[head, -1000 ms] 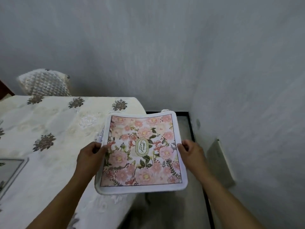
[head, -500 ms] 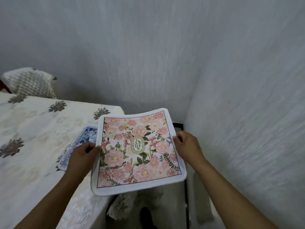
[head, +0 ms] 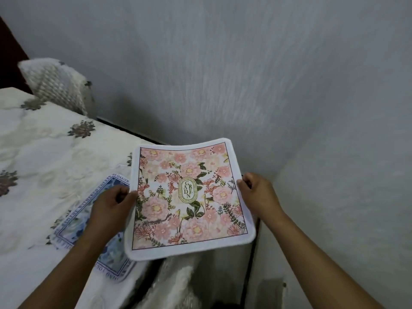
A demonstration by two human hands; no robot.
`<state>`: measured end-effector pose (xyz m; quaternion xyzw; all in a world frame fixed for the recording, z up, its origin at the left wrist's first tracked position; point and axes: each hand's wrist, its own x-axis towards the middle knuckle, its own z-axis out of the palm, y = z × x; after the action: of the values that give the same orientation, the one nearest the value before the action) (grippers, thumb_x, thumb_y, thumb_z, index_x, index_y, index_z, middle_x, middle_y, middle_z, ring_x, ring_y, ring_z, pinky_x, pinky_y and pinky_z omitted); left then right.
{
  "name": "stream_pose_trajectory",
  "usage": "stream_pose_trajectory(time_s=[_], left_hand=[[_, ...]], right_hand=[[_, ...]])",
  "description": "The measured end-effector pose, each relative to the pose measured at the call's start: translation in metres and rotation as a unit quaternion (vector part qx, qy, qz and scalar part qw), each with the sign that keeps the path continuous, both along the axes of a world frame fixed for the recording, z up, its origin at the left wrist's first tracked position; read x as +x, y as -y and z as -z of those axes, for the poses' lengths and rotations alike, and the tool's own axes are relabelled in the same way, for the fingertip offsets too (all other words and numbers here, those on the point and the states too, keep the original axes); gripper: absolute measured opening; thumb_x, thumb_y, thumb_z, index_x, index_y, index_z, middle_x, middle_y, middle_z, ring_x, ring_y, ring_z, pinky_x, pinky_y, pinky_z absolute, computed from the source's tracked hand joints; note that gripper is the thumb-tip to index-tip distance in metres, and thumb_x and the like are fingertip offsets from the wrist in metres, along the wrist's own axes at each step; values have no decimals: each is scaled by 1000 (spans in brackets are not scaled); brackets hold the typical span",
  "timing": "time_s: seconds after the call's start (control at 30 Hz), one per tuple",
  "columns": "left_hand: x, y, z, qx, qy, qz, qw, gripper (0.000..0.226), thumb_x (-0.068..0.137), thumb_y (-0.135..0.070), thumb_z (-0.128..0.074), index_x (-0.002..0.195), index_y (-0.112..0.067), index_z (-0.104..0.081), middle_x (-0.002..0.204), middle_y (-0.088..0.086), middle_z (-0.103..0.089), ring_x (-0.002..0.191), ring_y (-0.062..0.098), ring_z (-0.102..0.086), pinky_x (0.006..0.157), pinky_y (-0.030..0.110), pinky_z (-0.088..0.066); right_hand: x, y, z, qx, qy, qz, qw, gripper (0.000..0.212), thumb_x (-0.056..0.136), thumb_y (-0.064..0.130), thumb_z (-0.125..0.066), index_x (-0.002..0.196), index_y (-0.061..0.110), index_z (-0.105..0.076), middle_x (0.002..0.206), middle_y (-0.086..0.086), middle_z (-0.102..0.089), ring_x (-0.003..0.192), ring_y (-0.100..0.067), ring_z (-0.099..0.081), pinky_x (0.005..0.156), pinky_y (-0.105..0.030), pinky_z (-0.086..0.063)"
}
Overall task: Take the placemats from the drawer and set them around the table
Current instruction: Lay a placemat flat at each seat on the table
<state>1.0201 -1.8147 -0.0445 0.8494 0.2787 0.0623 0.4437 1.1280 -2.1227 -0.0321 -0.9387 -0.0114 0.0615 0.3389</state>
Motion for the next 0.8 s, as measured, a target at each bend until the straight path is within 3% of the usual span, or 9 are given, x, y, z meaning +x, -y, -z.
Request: stream_pose_trajectory(time_s=[0.23, 0.4, 0.6, 0.8], left_hand=[[40, 18, -8, 4, -8, -139, 990, 22, 92, -21, -62, 75, -8, -60, 60, 0, -57, 51, 13, -49, 47, 24, -34], [54, 44, -20, 21, -9, -271, 962, 28, 91, -22, -64, 68, -9, -54, 57, 2, -47, 48, 16, -41, 49, 28, -32], [57, 59, -31, 3, -7, -373, 928, 38, 91, -22, -63, 60, -17, -41, 50, -6, -34, 48, 15, -33, 53, 29, -29], [74, 24, -30, 9, 7, -394, 919, 40, 91, -21, -63, 59, -18, -40, 47, -7, -33, 47, 15, -31, 52, 28, -29]], right_hand=[[112, -28, 16, 61, -29, -130, 989, 32, 95, 26, -54, 69, 7, -52, 59, -1, -54, 53, -15, -47, 52, -29, -34], [184, -47, 17, 91, -77, -240, 963, 31, 95, 25, -54, 74, 1, -54, 63, -7, -57, 54, -16, -45, 52, -29, -32], [238, -92, 8, 99, -71, -349, 929, 31, 94, 31, -53, 73, 8, -55, 68, -12, -62, 56, -20, -51, 56, -31, -37], [260, -141, 11, 114, -71, -362, 922, 30, 94, 32, -54, 71, 13, -56, 68, -9, -64, 58, -23, -56, 57, -31, -42]])
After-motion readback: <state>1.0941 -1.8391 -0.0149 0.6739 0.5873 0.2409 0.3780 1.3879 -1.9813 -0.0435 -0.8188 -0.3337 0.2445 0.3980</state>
